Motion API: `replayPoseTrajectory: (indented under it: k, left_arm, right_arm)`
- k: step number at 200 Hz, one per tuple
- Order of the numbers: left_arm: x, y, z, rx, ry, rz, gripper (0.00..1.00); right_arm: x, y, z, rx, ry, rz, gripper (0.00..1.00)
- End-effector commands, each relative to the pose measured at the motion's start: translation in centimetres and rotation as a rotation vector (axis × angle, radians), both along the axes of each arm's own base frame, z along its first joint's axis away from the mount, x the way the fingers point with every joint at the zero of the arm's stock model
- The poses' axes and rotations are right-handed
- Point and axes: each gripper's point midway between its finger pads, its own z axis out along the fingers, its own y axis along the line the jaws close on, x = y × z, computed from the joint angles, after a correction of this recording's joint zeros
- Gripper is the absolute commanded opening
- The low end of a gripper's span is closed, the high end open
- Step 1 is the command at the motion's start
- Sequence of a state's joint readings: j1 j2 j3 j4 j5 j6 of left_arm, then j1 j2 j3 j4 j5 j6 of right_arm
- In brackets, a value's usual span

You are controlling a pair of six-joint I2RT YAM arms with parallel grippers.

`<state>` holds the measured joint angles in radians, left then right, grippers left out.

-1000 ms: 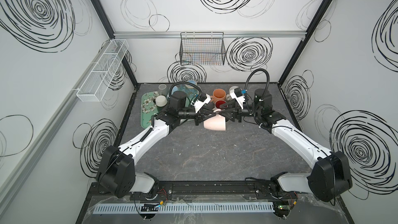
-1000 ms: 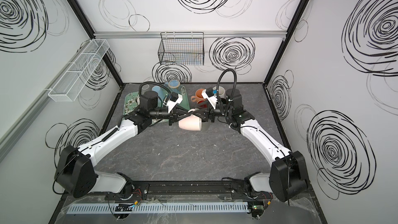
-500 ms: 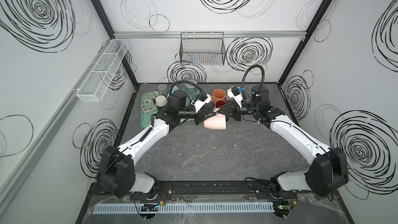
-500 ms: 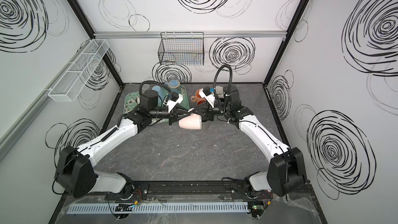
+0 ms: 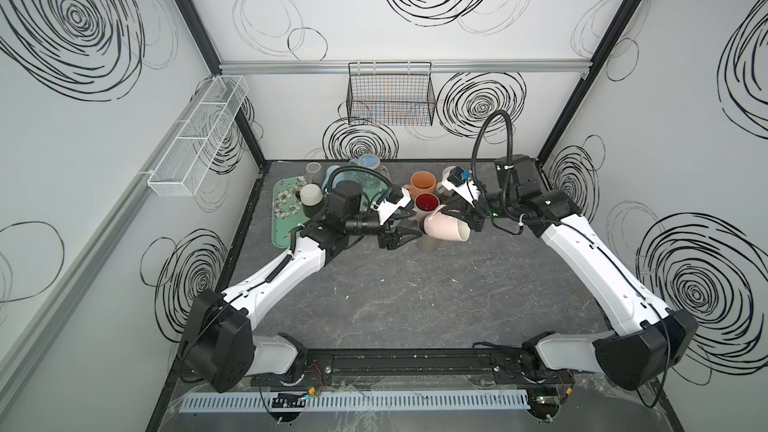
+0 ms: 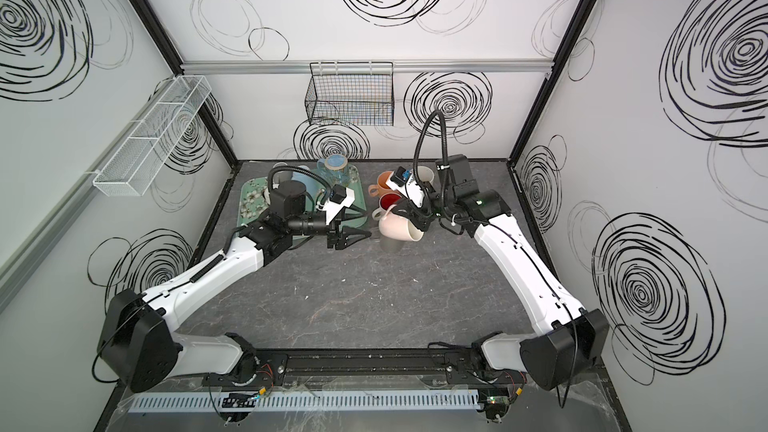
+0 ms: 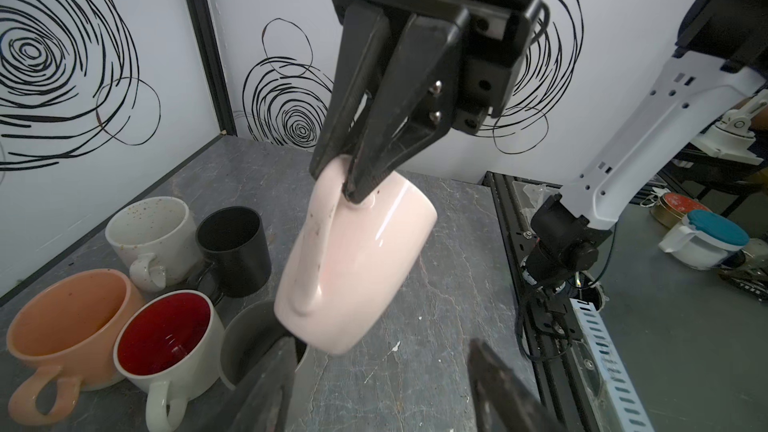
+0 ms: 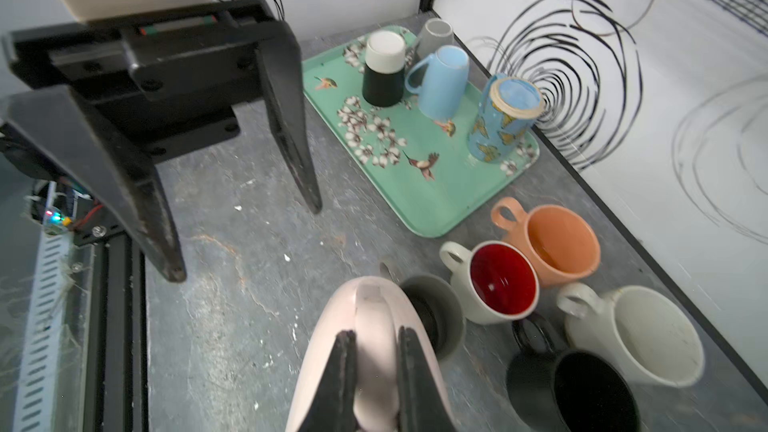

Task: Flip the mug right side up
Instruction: 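Carry the pink mug toward the mugs with the right gripper while the left withdraws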

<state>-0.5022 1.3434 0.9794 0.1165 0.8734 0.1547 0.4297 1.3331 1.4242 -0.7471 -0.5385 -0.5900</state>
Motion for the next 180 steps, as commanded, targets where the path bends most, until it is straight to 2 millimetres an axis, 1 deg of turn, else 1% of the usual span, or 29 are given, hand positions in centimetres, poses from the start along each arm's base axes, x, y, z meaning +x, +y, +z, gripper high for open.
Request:
replayPoseTrajectory:
  k: [1,16,32,46,64,100,135,180]
  left_arm:
    - [-0.2,0.2,1.0,-0.051,-0.037,0.018,0.68]
    - [-0.4,0.5,0.7,-0.056,-0.031,0.030,0.68]
    - [-0.7,0.8,0.4,-0.064,-0.028,0.041,0.68]
    - [-0.9,1.0,0.2,-0.070,-0.023,0.047,0.68]
    - [-1.2,1.1,-0.1,-0.075,-0.017,0.049,0.68]
    - [-1.5,1.2,-0.3,-0.085,-0.007,0.047,0.68]
    - [-1.5,1.4,-0.6,-0.083,-0.003,0.055,0.68]
    - [-1.3,1.6,-1.7,-0.075,0.022,0.067,0.68]
  right_arm:
    - [-0.1,-2.4,-0.6,-0.156,-0.022,-0.036,0.00]
    - [0.4,-3.3,-0.9,-0.201,-0.023,-0.064,0.00]
    - [0.9,-4.4,-2.2,-0.277,-0.011,-0.089,0.00]
    - [1.3,-5.3,-3.8,-0.345,0.006,-0.102,0.00]
    - [1.6,-6.0,-5.9,-0.407,0.023,-0.100,0.00]
    - [3.0,-7.4,-10.2,-0.546,0.066,-0.136,0.00]
    - [5.0,-8.4,-12.4,-0.659,0.051,-0.170,0.00]
    - [7.2,-8.5,-14.7,-0.722,-0.002,-0.148,0.00]
